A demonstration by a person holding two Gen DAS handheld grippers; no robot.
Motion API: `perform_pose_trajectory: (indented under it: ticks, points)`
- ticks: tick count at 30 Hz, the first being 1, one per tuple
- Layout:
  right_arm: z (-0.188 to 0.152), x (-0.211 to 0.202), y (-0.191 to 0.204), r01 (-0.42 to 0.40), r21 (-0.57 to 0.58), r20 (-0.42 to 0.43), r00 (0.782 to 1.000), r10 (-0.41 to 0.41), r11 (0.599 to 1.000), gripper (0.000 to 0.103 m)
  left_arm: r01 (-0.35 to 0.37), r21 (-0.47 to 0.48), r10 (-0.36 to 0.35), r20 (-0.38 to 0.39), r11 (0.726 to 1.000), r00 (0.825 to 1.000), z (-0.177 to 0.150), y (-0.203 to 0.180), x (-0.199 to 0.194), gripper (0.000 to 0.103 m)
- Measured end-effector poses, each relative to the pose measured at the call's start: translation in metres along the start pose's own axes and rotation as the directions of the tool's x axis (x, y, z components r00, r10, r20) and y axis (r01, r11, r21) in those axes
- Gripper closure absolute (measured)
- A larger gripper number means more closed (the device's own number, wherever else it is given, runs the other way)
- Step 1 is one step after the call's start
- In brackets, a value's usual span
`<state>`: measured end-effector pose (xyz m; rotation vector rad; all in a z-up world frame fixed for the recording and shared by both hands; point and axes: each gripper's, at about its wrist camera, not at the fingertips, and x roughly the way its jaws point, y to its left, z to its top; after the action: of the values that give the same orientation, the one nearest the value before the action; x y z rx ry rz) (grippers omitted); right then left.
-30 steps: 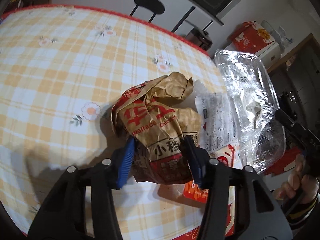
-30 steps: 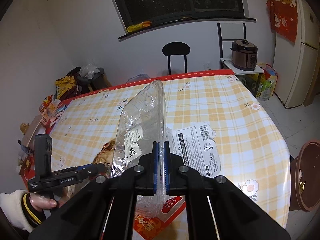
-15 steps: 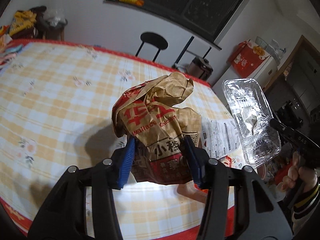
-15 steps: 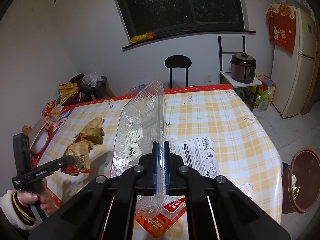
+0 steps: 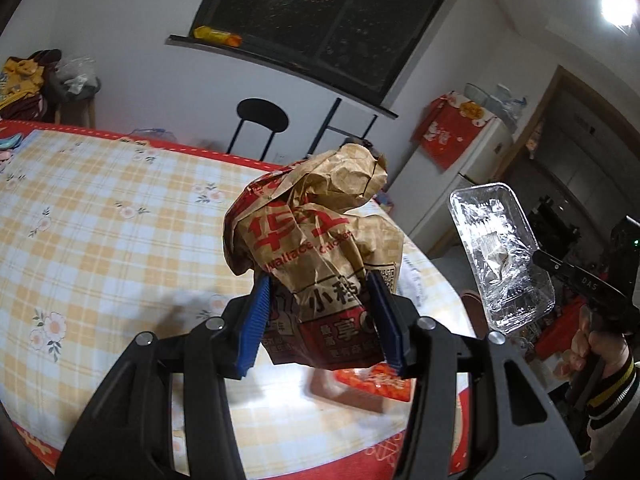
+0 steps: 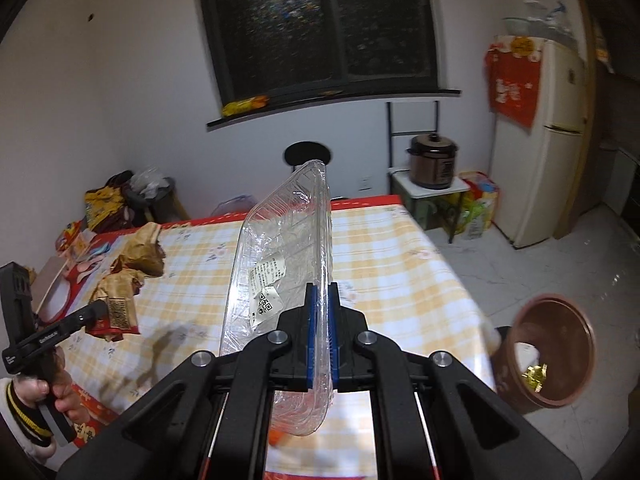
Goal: Collect trash
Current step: 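Carry the clear tray with the right tool over the bin and release while the left tool holds the bag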
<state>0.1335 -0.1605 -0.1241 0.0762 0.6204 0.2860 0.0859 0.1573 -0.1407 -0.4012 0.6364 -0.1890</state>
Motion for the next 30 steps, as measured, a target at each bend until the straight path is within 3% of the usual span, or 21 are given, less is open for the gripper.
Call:
perform_pose_trajectory:
  ticks: [9, 17, 23, 30]
  points:
    - [-0.003, -0.027, -0.074, 0.051, 0.078, 0.051, 0.997, -0.055, 0.996, 0.096, -0.002, 0.042, 0.001, 0.024, 0.999, 1.000, 0.002, -0.048, 0.004, 0.052]
    - [-0.011, -0.051, -0.170, 0.080, 0.131, 0.066, 0.994, -0.090, 0.988, 0.096, -0.008, 0.052, 0.006, 0.038, 0.999, 0.999, -0.001, -0.116, 0.031, 0.052]
    - [-0.033, -0.062, -0.258, 0.131, 0.211, 0.030, 0.990, -0.140, 0.969, 0.096, 0.009, 0.072, -0.010, 0.015, 0.997, 1.000, -0.008, -0.175, 0.059, 0.052]
    - [-0.065, -0.042, -0.337, 0.194, 0.289, -0.063, 0.981, -0.183, 0.938, 0.096, -0.001, 0.074, 0.001, 0.001, 0.997, 1.000, -0.018, -0.227, 0.086, 0.052]
